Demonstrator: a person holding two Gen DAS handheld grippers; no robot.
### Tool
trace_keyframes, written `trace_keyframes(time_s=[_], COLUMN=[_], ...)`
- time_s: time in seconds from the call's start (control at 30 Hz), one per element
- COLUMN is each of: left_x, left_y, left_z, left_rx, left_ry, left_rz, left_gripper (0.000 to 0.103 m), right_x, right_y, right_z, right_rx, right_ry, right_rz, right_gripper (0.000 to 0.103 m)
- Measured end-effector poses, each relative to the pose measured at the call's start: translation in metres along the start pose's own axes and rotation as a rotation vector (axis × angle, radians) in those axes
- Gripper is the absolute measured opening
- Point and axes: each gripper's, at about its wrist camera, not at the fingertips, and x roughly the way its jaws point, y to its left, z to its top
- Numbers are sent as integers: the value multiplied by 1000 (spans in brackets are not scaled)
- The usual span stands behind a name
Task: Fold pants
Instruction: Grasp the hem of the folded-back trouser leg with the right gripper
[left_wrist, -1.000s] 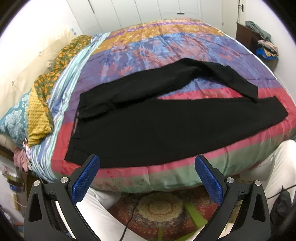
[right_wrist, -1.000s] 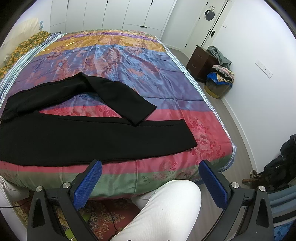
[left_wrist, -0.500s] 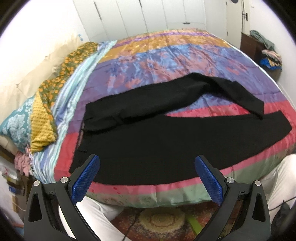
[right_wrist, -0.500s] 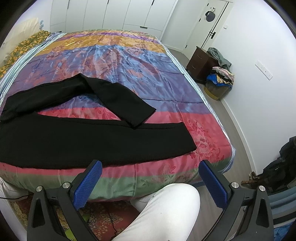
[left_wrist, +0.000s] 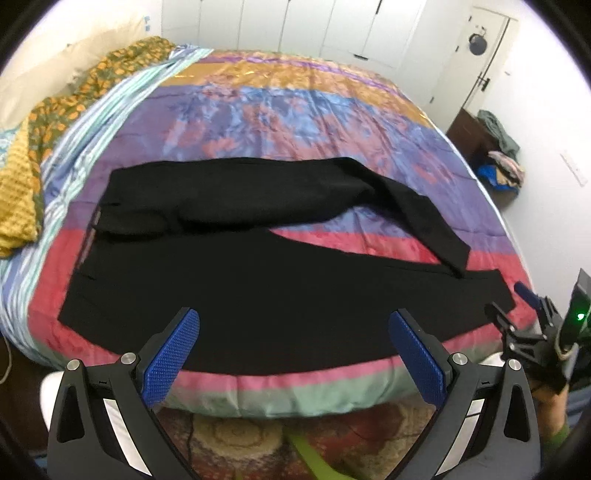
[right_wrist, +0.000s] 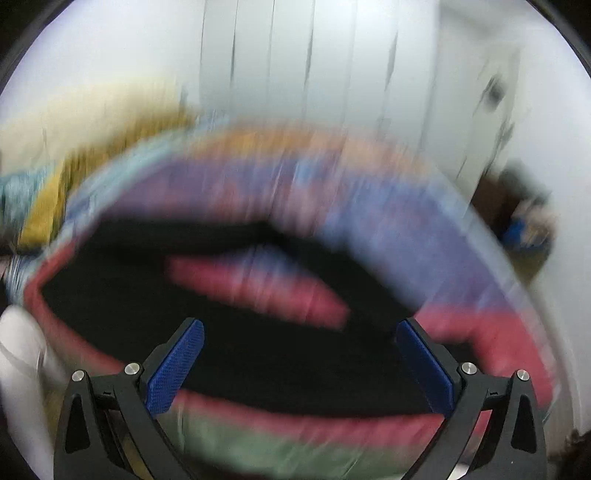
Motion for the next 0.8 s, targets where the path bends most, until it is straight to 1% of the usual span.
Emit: trace_keyframes(time_s=[0.03,0.1,0.13,0.17,0.2,0.23,0.27,0.3,0.4,0.43,0.47,0.5,0.53,0.57,0.6,0.63,0.67,0.7,0.73,0.77,0.8], left_x=[2,8,13,21,27,35,39,43,54,58,63,67,71,74,75,77,79,82,84,87,90], left_y=[1,7,12,16,20,23,25,27,30,30,31,32,32,32,32,33,32,31,30,27,24], left_z=[0,-2,-4,-8,-9,-13,-14,-17,-24,-25,-26,-25,-25,-24,-22,-21,-20,-19,-17,-15,-13], left_rx=[0,-12,-22,-40,-50,-66,-74,-79,-82,-83,-83,-83,-83,-81,-78,-75,-71,-69,-69,-68,-67], left_ry=[2,16,30,55,70,96,111,124,157,170,187,199,208,210,207,205,204,203,203,207,212], left_rz=[3,6,9,12,11,9,8,10,31,37,43,49,54,58,61,64,66,64,60,53,45], left_gripper=[102,102,102,102,102,102,102,102,102,102,102,102,102,102,102,102,102,102,102,102,102], right_x=[6,18,33,50,78,108,124,146,185,198,208,216,216,211,203,196,190,186,186,191,204], right_y=[-5,-19,-28,-35,-47,-60,-66,-73,-82,-88,-93,-99,-105,-111,-120,-129,-145,-169,-188,-213,-241], right_z=[0,6,9,9,10,8,6,4,3,2,2,5,11,23,42,62,89,120,139,164,185], right_rx=[-10,-48,-78,-100,-114,-110,-105,-116,-184,-191,-189,-179,-172,-171,-156,-145,-136,-112,-86,-46,-1], right_ry=[-45,-131,-142,-105,-24,62,99,150,211,238,266,293,301,287,254,226,187,140,116,104,124], right_rz=[-15,-83,-133,-158,-157,-135,-128,-126,-144,-146,-142,-125,-110,-121,-110,-119,-148,-192,-224,-261,-290], right_gripper=[100,101,102,102,101,99,90,84,81,79,61,23,9,5,5,5,5,5,6,14,50])
